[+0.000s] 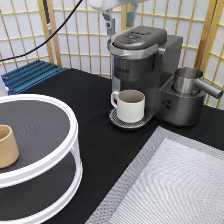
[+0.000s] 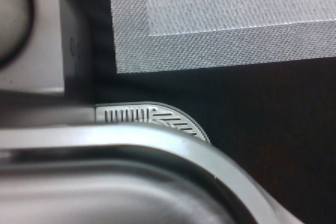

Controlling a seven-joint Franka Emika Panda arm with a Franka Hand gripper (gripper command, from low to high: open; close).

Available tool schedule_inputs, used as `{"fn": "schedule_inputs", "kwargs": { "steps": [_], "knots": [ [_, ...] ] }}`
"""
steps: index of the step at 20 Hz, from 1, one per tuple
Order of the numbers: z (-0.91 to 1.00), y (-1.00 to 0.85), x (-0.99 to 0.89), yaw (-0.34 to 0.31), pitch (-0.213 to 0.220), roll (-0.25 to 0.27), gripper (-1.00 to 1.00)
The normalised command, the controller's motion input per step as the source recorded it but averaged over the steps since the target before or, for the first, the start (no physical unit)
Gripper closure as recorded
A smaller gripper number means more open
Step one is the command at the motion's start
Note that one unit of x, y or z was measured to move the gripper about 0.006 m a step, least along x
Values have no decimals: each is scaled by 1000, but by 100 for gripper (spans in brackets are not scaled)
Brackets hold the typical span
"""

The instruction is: Make coffee

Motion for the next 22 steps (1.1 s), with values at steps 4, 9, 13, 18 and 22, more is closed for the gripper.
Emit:
{"fn": "schedule_inputs", "kwargs": {
  "steps": [4,9,13,18,22],
  "knots": [
    [-99,239,48,-15,20,-100,-100],
    [-18,292,0,-6,22,-124,-100],
    [-104,79,28,0,23,-89,-100],
    [-469,-19,67,0,23,-72,-100],
    [-1000,-133,184,-3,56,0,-100]
  ]
}}
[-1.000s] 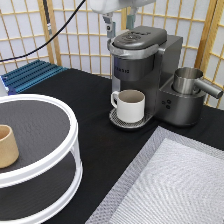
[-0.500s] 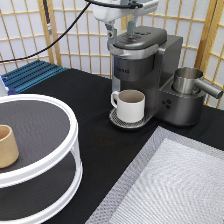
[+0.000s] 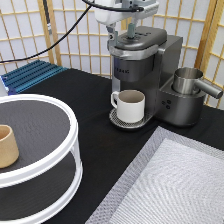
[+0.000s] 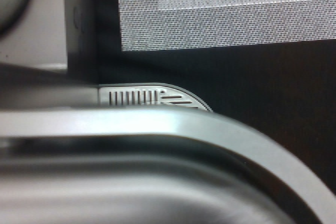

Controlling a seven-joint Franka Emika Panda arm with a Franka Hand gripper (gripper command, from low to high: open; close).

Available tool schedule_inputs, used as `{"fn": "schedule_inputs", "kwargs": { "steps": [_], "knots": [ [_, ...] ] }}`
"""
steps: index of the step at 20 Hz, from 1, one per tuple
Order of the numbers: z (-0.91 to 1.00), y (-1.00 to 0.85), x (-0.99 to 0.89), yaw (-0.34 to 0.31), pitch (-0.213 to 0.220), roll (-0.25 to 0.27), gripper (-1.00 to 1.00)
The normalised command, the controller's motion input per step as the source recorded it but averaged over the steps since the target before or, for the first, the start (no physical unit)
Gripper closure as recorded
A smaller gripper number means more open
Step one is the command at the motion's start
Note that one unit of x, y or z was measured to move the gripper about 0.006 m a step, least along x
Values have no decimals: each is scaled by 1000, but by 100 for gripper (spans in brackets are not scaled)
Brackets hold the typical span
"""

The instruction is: Make coffee

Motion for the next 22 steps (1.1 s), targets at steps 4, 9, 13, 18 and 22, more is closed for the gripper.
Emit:
{"fn": "schedule_inputs", "kwargs": {
  "steps": [4,9,13,18,22],
  "knots": [
    [-250,59,6,-15,91,-59,-100],
    [1000,-651,-3,1,22,84,-100],
    [659,-965,0,9,18,146,-100],
    [34,-1000,0,0,16,122,-100],
    [-126,-1000,-27,0,0,80,-100]
  ]
}}
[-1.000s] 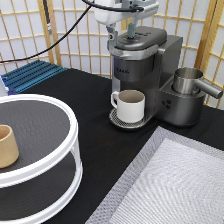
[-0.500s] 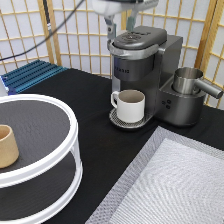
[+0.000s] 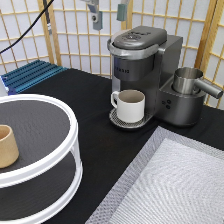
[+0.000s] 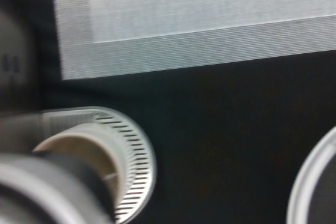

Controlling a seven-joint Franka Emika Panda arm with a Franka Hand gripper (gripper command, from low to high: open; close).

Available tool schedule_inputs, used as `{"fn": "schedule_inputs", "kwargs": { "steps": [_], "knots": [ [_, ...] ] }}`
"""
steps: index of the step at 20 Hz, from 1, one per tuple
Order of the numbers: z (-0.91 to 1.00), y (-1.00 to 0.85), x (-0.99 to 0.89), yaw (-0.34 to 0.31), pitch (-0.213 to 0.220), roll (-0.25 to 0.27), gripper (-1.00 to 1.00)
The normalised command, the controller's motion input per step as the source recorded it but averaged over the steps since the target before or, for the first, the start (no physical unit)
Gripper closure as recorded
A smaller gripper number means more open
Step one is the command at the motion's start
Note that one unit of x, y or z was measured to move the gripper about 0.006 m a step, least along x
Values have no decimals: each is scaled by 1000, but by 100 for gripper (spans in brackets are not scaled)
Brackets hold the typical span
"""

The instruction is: Make coffee

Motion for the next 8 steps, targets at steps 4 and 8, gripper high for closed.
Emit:
{"fn": "schedule_inputs", "kwargs": {
  "steps": [4,8],
  "knots": [
    [-96,-445,-236,0,-31,1,-100],
    [0,0,0,0,0,0,-100]
  ]
}}
